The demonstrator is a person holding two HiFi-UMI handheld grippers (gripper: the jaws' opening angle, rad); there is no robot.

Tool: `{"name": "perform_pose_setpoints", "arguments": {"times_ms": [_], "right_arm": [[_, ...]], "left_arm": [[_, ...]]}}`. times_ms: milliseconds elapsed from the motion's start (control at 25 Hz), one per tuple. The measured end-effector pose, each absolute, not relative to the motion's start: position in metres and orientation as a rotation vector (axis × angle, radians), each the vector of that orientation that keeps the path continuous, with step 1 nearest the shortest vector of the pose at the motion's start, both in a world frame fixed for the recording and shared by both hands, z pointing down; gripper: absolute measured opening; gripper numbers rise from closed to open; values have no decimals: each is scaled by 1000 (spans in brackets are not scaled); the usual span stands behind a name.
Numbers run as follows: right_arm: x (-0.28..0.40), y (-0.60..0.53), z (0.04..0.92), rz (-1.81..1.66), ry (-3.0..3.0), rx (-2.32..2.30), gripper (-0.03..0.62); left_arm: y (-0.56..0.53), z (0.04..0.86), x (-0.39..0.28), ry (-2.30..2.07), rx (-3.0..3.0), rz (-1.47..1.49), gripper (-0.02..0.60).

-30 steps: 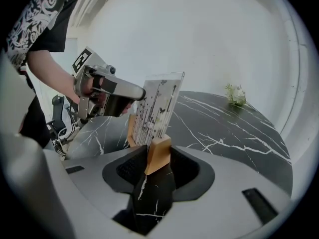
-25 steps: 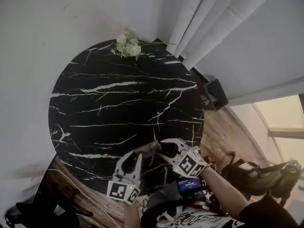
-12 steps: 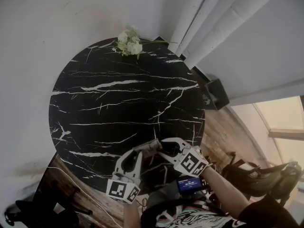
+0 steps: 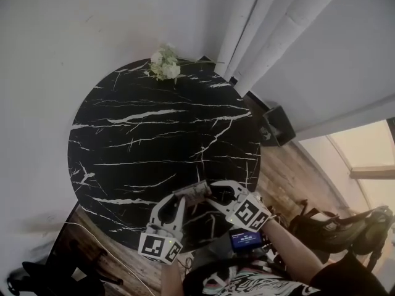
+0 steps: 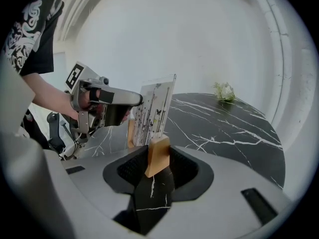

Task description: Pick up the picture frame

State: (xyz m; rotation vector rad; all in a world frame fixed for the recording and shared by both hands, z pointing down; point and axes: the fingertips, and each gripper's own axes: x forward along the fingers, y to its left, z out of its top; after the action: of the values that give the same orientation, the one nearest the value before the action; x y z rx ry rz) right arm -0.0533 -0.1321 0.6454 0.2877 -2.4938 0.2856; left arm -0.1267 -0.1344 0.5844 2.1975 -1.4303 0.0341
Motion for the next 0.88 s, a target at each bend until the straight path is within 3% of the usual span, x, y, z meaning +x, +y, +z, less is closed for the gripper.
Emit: {"name": "perform_pose_setpoints", "arguments": {"times_ms": [880], "right_arm": [[-39, -111, 571, 261, -2530, 456, 137]], "left_arm": [[-116, 513, -111, -1409, 2306, 24, 67]]}}
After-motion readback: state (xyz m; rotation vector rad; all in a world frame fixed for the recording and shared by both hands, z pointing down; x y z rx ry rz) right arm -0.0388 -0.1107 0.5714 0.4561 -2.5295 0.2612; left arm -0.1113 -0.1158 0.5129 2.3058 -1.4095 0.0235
